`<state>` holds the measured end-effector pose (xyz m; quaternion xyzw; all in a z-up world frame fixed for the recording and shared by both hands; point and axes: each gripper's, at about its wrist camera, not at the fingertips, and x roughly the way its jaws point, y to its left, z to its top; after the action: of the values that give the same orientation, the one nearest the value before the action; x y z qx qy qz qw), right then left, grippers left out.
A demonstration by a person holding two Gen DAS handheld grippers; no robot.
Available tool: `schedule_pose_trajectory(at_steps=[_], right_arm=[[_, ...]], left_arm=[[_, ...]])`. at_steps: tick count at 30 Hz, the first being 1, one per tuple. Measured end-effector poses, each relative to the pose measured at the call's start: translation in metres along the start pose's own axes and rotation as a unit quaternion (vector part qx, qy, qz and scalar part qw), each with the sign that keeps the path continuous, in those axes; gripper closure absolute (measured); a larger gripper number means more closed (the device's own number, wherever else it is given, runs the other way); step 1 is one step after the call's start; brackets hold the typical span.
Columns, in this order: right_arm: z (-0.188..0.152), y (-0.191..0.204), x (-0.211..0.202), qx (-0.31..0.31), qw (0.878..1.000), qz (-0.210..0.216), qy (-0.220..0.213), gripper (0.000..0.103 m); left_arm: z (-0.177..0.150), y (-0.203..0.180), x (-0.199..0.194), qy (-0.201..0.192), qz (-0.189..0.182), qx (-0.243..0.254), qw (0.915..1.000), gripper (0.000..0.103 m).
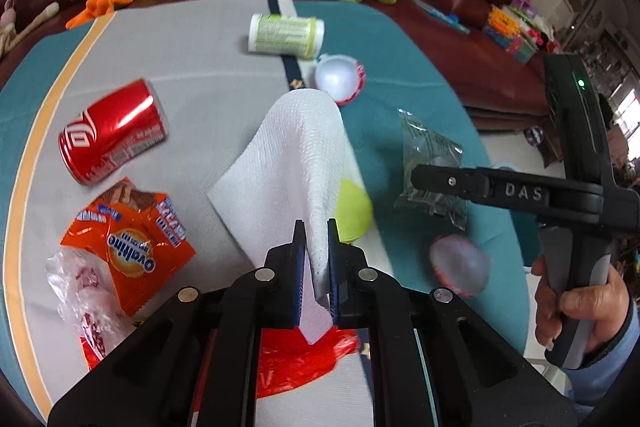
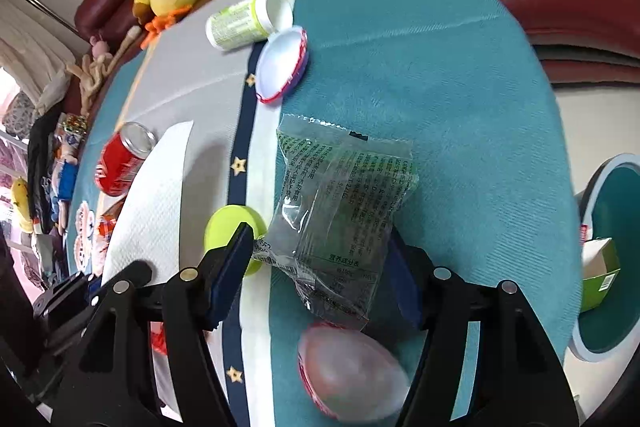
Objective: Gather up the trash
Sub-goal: 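Carry the clear wrapper over the teal bin with the right tool while left tool lifts the tissue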
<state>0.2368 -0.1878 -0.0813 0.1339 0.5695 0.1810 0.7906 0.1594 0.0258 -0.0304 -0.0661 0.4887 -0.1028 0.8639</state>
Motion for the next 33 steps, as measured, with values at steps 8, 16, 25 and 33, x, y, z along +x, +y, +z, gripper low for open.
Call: schedule_pose_trajectory(at_steps=[8,16,25,33], right_arm=[[-0.014,-0.021,-0.054,-0.002,0.999,-0.008,-0.051,0.041],[-0.044,-0.083,-0.101,0.055,0.994,-0.012,-0.097,0.041],[-0.065,-0.132,-0.122,0.102,0.989,-0.002,-0.106,0.041],[-0.081,-0.198,-0.162,0.166,0.974,-0.003,-0.156,0.041]], left_arm=[[0.010,-0.033,-0.017,-0.024,-0.015,0.013,0.9995,0.093],[0.019,-0.098,-0.017,-0.036,-0.041,0.068,0.9962,0.093],[0.024,-0.145,-0.005,-0.028,-0.054,0.097,0.9934,0.099],[0.038,-0.210,-0.010,-0.041,-0.072,0.158,0.9839,0.099]])
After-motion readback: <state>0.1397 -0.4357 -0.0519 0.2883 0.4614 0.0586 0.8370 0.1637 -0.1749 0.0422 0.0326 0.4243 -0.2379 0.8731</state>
